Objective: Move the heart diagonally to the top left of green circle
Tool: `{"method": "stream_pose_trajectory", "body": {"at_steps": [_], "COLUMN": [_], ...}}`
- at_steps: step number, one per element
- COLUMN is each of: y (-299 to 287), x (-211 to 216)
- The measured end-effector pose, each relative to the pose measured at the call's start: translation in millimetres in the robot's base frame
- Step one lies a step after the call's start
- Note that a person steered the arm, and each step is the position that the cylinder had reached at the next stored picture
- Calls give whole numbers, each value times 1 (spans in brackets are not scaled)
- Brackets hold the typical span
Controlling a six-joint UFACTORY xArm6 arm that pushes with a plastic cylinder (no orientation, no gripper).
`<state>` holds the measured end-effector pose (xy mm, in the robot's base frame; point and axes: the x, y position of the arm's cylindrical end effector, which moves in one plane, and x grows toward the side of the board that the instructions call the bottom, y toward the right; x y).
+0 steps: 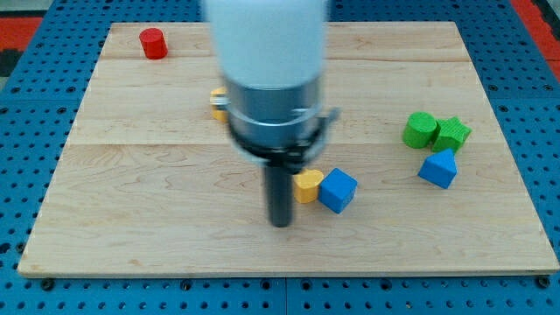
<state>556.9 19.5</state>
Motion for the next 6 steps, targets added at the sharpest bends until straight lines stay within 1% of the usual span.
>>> {"method": "stream_pose_trajectory", "body": {"at_steps": [1,2,3,4,5,6], "y": [16,-9,-10,2,7,-6], "x": [-19,-34,-38,-89,-132,-131]}}
